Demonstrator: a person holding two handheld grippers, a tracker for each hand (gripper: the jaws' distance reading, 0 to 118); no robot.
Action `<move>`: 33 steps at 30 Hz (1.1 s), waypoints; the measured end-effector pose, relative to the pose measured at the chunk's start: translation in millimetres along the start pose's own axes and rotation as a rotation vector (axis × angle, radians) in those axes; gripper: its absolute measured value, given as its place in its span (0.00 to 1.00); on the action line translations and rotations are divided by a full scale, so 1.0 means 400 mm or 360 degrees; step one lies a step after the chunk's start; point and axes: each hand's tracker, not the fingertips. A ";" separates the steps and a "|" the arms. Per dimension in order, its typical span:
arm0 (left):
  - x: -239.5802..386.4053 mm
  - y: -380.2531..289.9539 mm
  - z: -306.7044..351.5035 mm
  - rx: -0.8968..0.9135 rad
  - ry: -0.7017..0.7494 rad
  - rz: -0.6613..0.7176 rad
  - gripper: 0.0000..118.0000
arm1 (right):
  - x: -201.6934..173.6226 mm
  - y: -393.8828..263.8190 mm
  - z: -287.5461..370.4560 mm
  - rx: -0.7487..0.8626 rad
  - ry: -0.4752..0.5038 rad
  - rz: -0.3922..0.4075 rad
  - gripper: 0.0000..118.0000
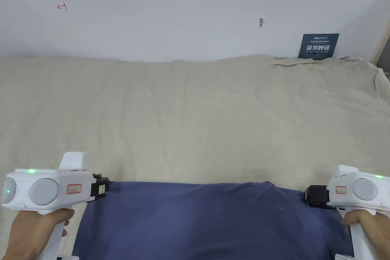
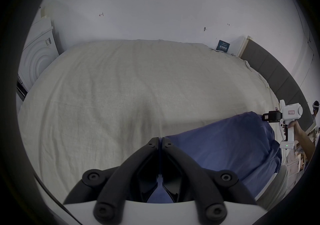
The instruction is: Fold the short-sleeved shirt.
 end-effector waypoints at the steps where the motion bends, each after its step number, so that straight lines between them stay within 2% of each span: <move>1: 0.001 -0.001 -0.001 -0.0002 0.0003 -0.0001 0.01 | -0.004 -0.006 0.003 -0.0018 0.0009 0.0010 0.51; 2: 0.002 -0.003 -0.001 -0.0005 0.0005 -0.0003 0.01 | -0.009 -0.009 0.003 -0.0027 0.0014 0.0008 0.38; 3: 0.002 -0.003 -0.003 -0.0007 0.0006 -0.0001 0.01 | -0.012 -0.011 0.005 -0.0036 0.0029 0.0015 0.14; 4: 0.002 -0.004 -0.004 -0.0012 0.0006 0.0000 0.01 | -0.017 -0.017 0.016 -0.0016 0.0041 0.0036 0.03; 9: -0.005 -0.018 -0.003 -0.0017 0.0032 0.0012 0.01 | -0.022 -0.038 0.096 0.0112 0.0066 0.0137 0.03; 13: -0.016 -0.036 0.012 -0.0007 0.0076 0.0033 0.01 | 0.001 -0.060 0.211 0.0250 0.0213 0.0088 0.03; 21: -0.045 -0.096 0.106 0.0034 0.0122 0.0104 0.01 | 0.031 -0.175 0.453 0.0442 0.0404 0.0132 0.03; 27: -0.084 -0.170 0.185 0.0090 0.0097 0.0126 0.01 | 0.062 -0.300 0.576 0.0530 0.0456 0.0117 0.03; 33: -0.073 -0.293 0.257 0.0047 0.0094 0.0130 0.01 | 0.089 -0.434 0.615 0.0513 0.0471 0.0079 0.03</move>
